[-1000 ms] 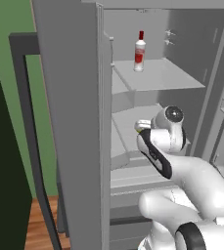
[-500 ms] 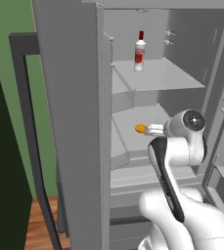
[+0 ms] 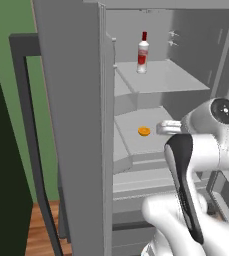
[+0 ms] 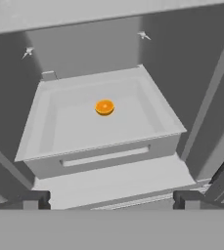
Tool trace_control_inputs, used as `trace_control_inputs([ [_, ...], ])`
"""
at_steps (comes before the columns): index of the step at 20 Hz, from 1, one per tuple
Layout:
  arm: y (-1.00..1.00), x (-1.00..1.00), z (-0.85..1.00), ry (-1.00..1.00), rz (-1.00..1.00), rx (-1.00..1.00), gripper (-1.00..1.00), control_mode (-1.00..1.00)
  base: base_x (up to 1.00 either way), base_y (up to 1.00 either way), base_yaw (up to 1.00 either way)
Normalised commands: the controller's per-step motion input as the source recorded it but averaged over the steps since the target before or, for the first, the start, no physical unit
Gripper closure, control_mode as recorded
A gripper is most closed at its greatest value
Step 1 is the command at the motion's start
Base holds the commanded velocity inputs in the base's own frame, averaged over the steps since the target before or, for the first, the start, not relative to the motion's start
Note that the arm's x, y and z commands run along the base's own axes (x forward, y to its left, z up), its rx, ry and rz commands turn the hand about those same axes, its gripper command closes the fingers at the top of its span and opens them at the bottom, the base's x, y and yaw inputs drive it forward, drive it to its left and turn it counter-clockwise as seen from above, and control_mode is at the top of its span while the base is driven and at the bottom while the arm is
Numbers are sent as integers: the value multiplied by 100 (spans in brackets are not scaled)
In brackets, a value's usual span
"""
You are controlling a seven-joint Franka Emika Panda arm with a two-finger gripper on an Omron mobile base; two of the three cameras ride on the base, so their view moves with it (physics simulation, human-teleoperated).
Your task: Place the liquor on the top shelf of the fridge to keep it out of children's reach, and place the orange and apple on lower shelves for easy access.
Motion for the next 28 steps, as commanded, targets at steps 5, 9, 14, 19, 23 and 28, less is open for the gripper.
trace_control_inputs([
  [5, 17, -73, 54, 4, 4, 0, -100, -100, 0, 0, 0],
  [9, 0, -44, 1, 1, 6, 0, -100, -100, 0, 0, 0],
  [14, 0, -5, 0, 4, 3, 0, -100, -100, 0, 0, 0],
  [19, 0, 0, 0, 5, 2, -1, -100, -100, 0, 0, 0],
  [23, 12, 0, 0, 2, 0, -3, -100, -100, 0, 0, 0],
  [28, 14, 0, 0, 3, 0, -4, -100, -100, 0, 0, 0],
])
